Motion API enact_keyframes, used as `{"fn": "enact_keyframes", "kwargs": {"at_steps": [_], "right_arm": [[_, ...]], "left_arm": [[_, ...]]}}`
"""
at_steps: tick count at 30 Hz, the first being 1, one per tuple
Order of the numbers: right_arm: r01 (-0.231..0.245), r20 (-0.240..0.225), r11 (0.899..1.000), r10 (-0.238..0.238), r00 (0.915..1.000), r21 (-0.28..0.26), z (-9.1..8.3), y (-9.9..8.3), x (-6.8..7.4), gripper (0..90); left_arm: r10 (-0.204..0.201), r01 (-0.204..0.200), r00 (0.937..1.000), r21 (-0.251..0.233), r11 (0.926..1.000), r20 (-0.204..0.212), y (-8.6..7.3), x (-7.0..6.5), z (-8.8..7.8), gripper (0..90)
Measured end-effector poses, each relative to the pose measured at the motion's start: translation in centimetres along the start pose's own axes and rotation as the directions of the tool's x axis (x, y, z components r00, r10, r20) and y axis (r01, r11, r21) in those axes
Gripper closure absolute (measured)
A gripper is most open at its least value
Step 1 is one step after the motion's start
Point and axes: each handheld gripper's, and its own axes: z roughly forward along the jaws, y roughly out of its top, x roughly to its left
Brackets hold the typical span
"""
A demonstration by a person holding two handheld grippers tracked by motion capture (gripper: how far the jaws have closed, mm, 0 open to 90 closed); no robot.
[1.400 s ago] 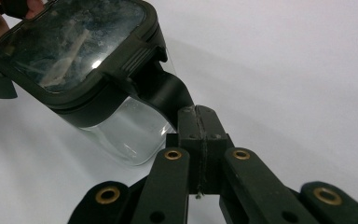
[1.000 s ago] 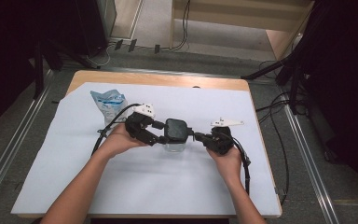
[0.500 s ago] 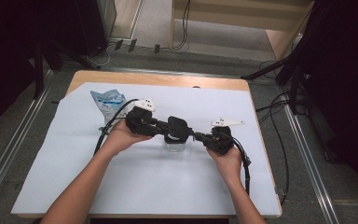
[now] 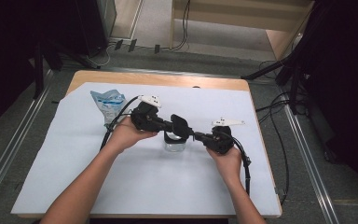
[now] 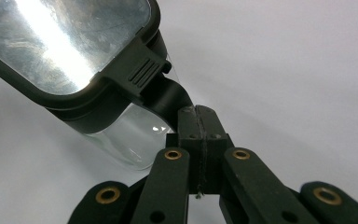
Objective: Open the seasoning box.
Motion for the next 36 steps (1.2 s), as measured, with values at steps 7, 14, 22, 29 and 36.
{"fn": "enact_keyframes", "kwargs": {"at_steps": [7, 14, 22, 29, 36], "right_arm": [[-0.001, -0.010, 1.000, 0.001, 0.9999, -0.004, 0.0, 0.0, -0.1, 90.0], [-0.007, -0.017, 1.000, 0.007, 0.9998, -0.004, 0.0, -0.1, -0.2, 90.0], [-0.013, -0.024, 1.000, 0.012, 0.9996, -0.009, 0.1, -0.1, -0.3, 90.0], [-0.019, -0.025, 1.000, 0.019, 0.9995, -0.014, 0.2, -0.2, -0.3, 90.0], [-0.025, -0.020, 0.999, 0.025, 0.9995, -0.020, 0.2, -0.2, -0.2, 90.0]], "left_arm": [[-0.015, 0.015, 0.9998, 0.030, 0.9994, 0.012, 1.6, -0.4, 0.3, 89.4], [-0.001, 0.000, 0.9997, 0.029, 0.9996, 0.025, 2.6, -0.7, 1.3, 90.0], [0.009, -0.010, 0.9996, 0.038, 0.9992, 0.028, 3.7, -1.1, 2.5, 90.0], [-0.001, 0.000, 0.9996, 0.045, 0.9990, 0.029, 3.8, -1.0, 3.5, 90.0], [-0.010, 0.009, 0.9995, 0.042, 0.9991, 0.030, 3.9, -0.9, 4.0, 89.6]]}}
